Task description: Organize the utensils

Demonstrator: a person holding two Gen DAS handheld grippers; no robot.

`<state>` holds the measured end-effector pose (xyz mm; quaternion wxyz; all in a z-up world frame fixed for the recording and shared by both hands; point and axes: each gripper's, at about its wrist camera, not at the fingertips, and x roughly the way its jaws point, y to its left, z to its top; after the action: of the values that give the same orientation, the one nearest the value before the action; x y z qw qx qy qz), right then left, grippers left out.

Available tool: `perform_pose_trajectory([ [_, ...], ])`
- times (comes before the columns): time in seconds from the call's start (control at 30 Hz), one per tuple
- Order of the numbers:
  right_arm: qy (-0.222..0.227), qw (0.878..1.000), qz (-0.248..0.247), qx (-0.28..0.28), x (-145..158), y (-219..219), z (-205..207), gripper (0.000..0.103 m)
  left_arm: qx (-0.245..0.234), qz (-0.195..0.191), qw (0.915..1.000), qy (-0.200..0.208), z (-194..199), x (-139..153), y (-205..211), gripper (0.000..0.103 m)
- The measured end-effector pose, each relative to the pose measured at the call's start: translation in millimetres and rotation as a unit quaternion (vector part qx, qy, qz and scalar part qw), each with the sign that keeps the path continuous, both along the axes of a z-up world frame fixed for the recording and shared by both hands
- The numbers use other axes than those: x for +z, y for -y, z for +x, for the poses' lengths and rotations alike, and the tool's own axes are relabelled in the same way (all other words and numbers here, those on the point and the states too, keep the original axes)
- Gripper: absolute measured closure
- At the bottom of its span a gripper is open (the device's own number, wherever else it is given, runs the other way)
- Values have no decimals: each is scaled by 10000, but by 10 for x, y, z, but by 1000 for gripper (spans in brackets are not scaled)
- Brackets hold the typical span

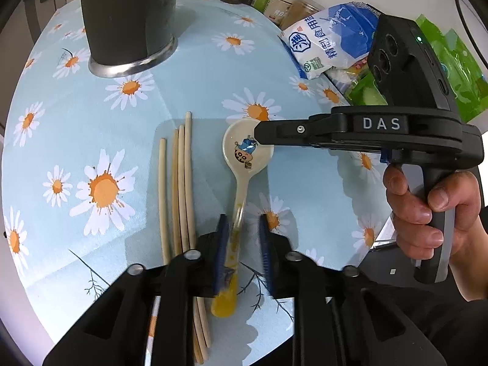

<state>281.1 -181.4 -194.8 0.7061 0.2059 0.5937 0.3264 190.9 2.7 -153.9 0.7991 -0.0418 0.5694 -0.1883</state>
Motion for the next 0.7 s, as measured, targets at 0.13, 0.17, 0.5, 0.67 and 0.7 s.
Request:
perform_pose_trajectory([
  [0.13, 34, 10000, -28, 38, 14, -11, 38, 93, 2, 19, 10000, -6, 46, -32, 39, 95],
  [0.17, 53, 10000, -40, 49, 25, -19, 49, 93, -15, 39, 10000, 10, 49, -30, 46, 96],
  [0.5, 460, 9988, 66, 134, 379, -24, 231, 93, 150, -46, 9988, 459, 127, 282, 31, 96],
  [0.67, 838, 9962, 133, 213, 672, -91, 353, 93, 258, -49, 9964, 804, 188, 509, -12, 96],
  [0.7, 920, 9954, 148, 237, 733, -109, 383, 93, 295, -49, 9959, 857, 195, 549, -26, 96],
])
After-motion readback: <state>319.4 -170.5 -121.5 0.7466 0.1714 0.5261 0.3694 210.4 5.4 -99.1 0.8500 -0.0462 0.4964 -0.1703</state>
